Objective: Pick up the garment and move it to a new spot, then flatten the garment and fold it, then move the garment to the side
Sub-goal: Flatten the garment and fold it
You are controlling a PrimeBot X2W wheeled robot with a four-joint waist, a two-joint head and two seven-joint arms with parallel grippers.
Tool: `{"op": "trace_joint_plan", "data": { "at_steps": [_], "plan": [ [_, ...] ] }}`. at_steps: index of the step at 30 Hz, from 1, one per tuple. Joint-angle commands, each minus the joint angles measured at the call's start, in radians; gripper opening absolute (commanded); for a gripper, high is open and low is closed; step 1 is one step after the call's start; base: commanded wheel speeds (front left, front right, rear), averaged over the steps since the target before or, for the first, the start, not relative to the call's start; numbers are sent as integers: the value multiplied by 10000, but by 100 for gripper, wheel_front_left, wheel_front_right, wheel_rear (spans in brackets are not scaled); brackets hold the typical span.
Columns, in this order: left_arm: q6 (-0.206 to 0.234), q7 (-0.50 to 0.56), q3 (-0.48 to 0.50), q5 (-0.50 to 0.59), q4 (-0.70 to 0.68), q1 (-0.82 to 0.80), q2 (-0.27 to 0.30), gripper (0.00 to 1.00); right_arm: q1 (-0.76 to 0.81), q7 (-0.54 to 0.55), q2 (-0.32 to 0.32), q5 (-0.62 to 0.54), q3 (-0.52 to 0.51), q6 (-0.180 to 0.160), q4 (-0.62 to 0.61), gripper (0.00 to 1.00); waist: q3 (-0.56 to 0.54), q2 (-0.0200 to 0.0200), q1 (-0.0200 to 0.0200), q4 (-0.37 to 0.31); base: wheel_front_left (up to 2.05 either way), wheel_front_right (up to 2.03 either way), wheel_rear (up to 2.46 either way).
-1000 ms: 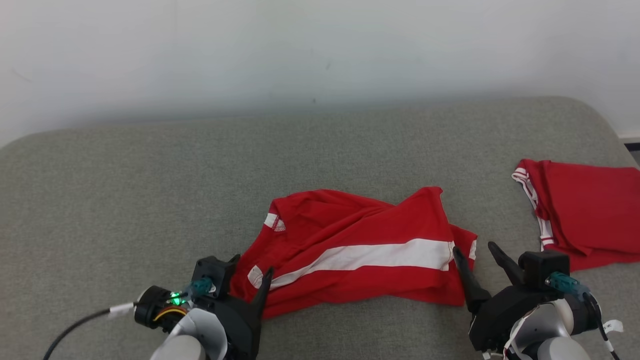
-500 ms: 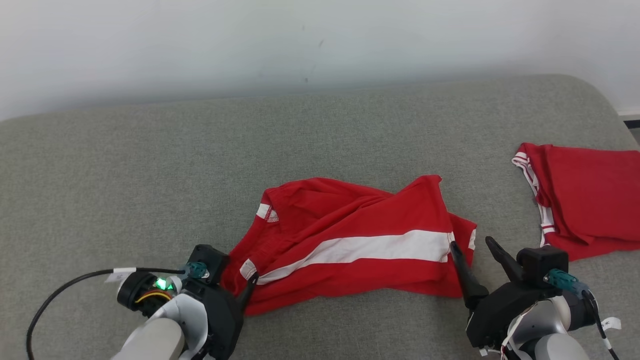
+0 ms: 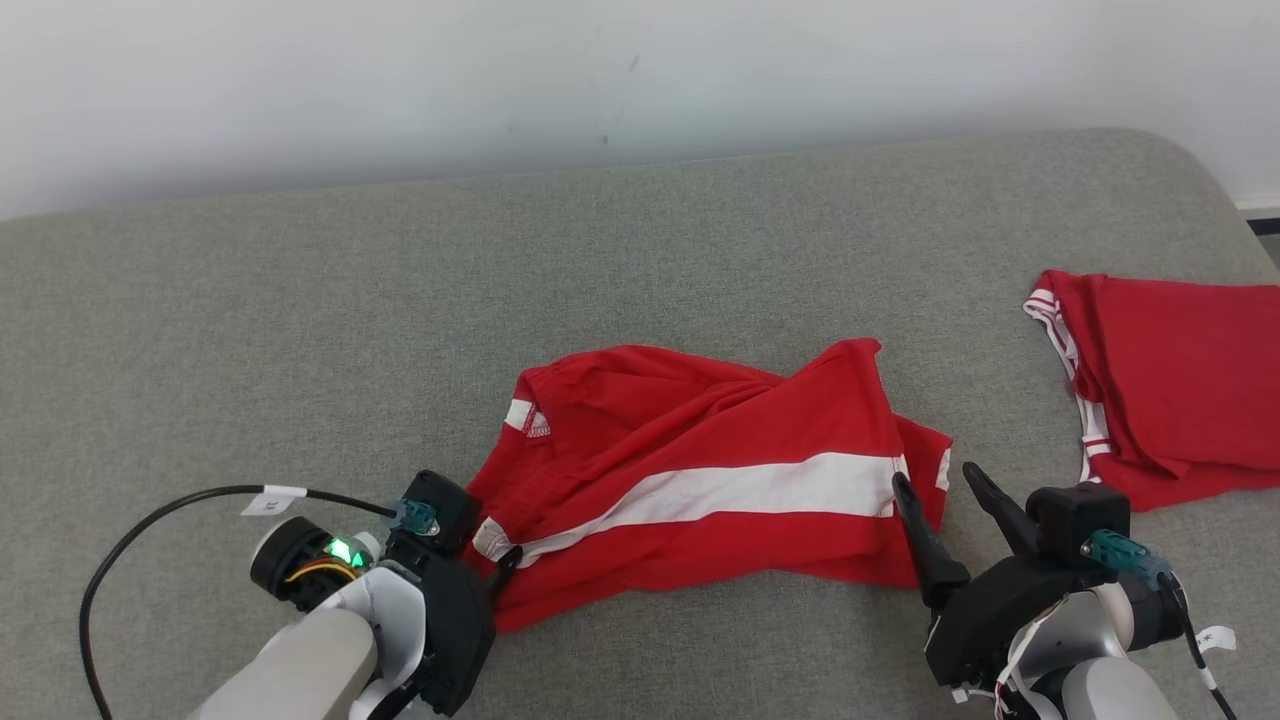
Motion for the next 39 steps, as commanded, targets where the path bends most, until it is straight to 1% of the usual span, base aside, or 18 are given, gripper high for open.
{"op": "trace_joint_plan", "data": {
  "at_steps": [1, 2, 3, 5, 6, 7, 13, 17, 20, 24, 32, 39],
  "plan": [
    [21, 61, -136, -283, 5, -107, 46, 68, -43, -51, 18, 58, 2, -25, 11, 100, 4, -1, 0, 4, 0, 0, 0],
    [21, 51, -259, -416, -23, -143, 73, 47, -34, -57, 21, 59, -8, -25, 20, 100, 6, -1, 0, 5, 0, 0, 0],
    [21, 4, -362, -567, -51, -200, 118, 43, -28, -65, 24, 63, -18, -25, 31, 100, 8, -1, 0, 9, 0, 0, 0],
    [21, -68, -537, -818, -82, -284, 179, 13, -22, -72, 41, 73, -31, -25, 40, 100, 19, -1, 0, 25, 0, 0, 0],
    [21, -164, -584, -866, -78, -329, 206, 4, -24, -80, 51, 72, -37, -25, 42, 100, 26, -1, 0, 40, 0, 0, 0],
    [21, -234, -634, -953, -63, -366, 222, 0, -26, -86, 58, 69, -38, -25, 42, 100, 33, -1, 0, 55, 0, 0, 0],
    [21, -902, -685, -1324, -37, -374, 211, 0, -80, -30, 0, 55, -119, -25, -19, 100, 82, -1, 0, 205, 0, 0, 0],
    [87, -1771, -462, -1409, -299, -76, 23, 0, -76, 245, -101, 114, -397, -25, -118, 100, 191, -1, 0, 354, 0, 0, 0],
    [335, -2372, -326, -1456, -581, 276, -99, 0, -5, 567, -176, 27, -811, -25, -230, 100, 295, -1, 0, 475, 0, 0, 0],
    [613, -2778, -296, -1519, -859, 700, -257, 0, 48, 1084, -253, 7, -1022, -25, -333, 100, 411, -1, 0, 627, 0, 0, 0],
    [795, -3132, -225, -1615, -1063, 959, -347, 0, -136, 1744, -506, 642, -502, -25, -213, 100, 491, -1, 0, 791, 0, 0, 0],
    [887, -3307, -82, -1804, -1205, 1065, -289, 0, -446, 1833, -572, 1057, -187, -25, 224, 100, 506, -1, 0, 833, 0, 0, 0]
  ]
}}
